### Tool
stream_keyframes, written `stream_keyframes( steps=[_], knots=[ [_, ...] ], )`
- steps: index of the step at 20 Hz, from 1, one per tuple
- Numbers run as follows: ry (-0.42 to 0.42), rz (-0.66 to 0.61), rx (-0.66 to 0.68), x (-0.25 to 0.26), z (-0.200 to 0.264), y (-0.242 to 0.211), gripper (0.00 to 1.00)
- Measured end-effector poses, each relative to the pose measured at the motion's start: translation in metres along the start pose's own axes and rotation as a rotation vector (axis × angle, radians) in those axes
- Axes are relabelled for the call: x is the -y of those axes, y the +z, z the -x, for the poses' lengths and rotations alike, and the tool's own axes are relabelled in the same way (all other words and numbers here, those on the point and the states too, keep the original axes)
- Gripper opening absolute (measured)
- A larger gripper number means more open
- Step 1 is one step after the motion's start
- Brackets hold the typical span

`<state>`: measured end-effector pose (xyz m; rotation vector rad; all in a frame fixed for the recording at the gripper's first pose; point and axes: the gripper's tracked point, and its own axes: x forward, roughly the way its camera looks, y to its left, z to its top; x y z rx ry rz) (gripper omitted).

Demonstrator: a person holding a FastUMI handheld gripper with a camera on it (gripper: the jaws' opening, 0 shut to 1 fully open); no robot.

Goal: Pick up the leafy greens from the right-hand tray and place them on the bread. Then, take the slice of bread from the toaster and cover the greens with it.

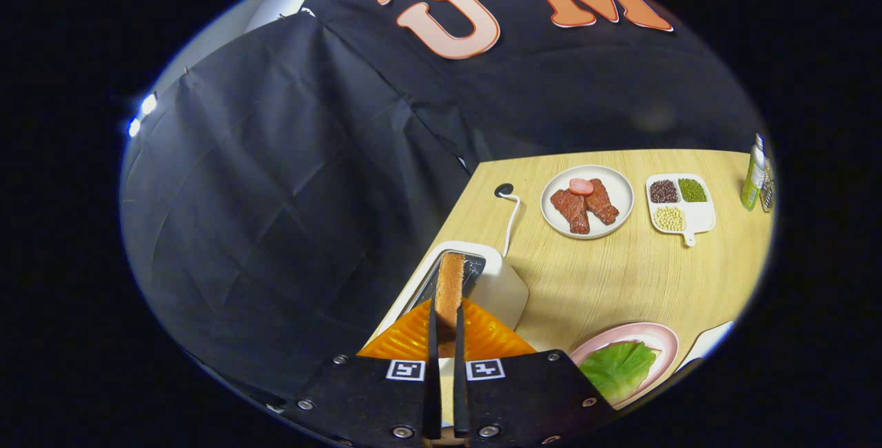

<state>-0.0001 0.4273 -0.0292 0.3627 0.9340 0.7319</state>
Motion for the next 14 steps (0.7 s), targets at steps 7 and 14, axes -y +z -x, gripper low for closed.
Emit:
stream_keyframes(
  steps=[7,14],
  knots=[
    [-0.013,-0.009,0.05,0.046,0.05,-0.026,0.07],
    [-0.053,-0.057,0.025,0.103,0.063,-0.073,0.07]
  ],
)
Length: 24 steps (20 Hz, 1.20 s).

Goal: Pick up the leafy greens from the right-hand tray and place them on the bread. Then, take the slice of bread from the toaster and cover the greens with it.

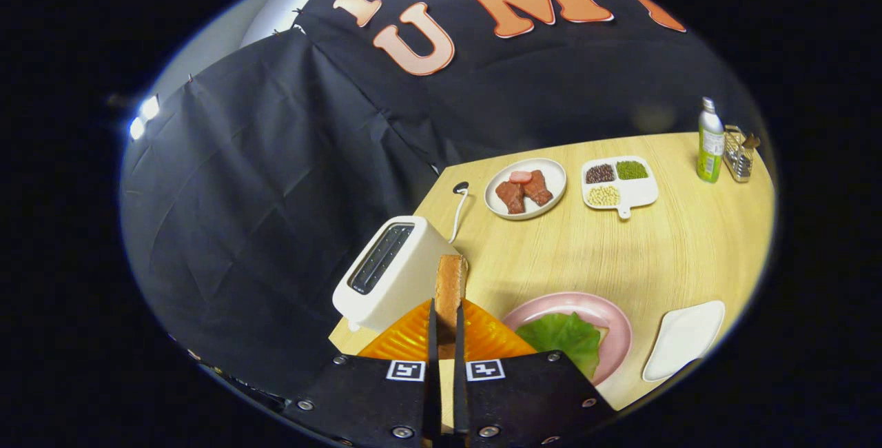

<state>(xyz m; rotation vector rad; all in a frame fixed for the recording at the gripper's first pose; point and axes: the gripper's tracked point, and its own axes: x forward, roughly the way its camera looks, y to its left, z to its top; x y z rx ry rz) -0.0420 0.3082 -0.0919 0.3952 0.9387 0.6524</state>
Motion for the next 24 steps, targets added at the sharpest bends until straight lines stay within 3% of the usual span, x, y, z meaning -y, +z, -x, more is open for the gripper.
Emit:
stream_keyframes(
  steps=[5,13,18,24],
  knots=[
    [-0.022,-0.054,-0.024,0.04,0.002,-0.026,0.07],
    [-0.157,-0.047,-0.107,0.12,-0.014,-0.076,0.07],
    [-0.154,-0.013,-0.084,0.132,-0.012,-0.082,0.09],
    [-0.229,0.121,-0.022,0.143,-0.006,-0.08,0.28]
  ],
)
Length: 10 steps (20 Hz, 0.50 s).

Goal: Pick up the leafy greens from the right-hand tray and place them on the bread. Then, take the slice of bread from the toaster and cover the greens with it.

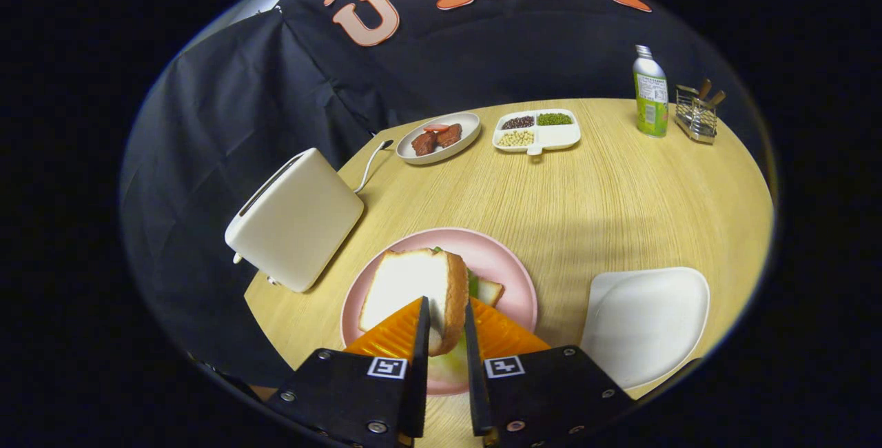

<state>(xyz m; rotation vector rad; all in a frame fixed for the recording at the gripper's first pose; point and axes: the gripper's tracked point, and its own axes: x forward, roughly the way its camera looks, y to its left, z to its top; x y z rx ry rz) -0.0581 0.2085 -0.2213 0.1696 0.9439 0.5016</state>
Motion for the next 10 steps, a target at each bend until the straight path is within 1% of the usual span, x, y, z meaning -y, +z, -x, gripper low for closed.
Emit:
stream_keyframes(
  steps=[3,4,7,10],
  knots=[
    [-0.102,0.071,0.084,0.019,0.006,0.015,0.37],
    [-0.113,0.082,0.115,0.019,0.012,0.021,0.38],
    [-0.124,0.09,0.228,0.018,0.029,0.049,0.46],
    [-0.176,0.126,0.362,0.025,0.056,0.08,0.51]
  ],
)
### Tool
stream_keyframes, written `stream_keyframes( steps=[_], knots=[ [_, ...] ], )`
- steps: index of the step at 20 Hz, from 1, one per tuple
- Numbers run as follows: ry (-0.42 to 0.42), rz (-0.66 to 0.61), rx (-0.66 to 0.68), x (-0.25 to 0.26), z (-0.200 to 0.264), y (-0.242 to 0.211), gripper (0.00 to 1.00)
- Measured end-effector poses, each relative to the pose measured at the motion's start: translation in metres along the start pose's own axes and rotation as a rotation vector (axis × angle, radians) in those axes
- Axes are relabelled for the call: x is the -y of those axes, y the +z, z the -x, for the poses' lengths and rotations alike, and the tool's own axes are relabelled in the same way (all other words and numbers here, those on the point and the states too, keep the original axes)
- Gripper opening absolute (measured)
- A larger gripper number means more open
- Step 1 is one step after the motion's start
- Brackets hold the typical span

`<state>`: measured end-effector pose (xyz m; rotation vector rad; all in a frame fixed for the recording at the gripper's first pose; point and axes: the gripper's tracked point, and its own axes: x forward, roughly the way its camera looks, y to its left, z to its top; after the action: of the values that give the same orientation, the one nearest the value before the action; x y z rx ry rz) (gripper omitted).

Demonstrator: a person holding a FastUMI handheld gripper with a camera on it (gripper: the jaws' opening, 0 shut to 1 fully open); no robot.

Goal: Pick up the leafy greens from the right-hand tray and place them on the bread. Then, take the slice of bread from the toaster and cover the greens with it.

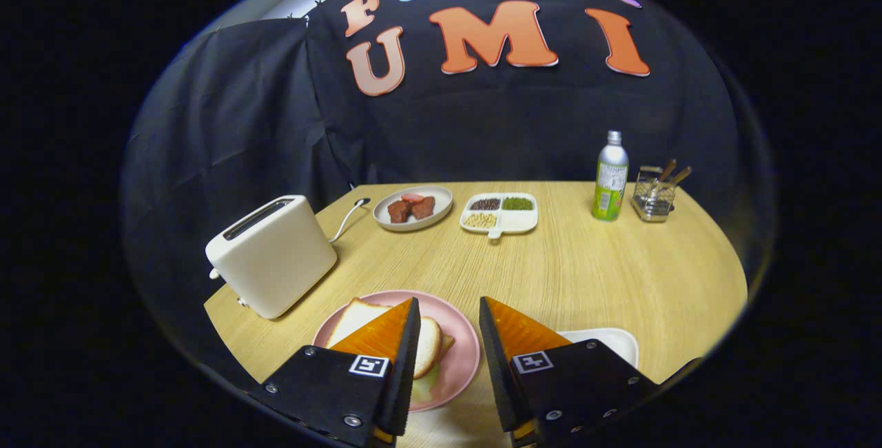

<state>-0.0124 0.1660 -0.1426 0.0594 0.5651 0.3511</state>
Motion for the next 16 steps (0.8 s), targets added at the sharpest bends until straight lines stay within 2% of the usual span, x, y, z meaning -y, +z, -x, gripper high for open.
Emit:
stream_keyframes(
  steps=[10,16],
  knots=[
    [-0.062,0.035,0.237,0.013,0.027,0.068,0.53],
    [-0.132,0.138,0.434,0.012,0.054,0.11,0.72]
  ],
)
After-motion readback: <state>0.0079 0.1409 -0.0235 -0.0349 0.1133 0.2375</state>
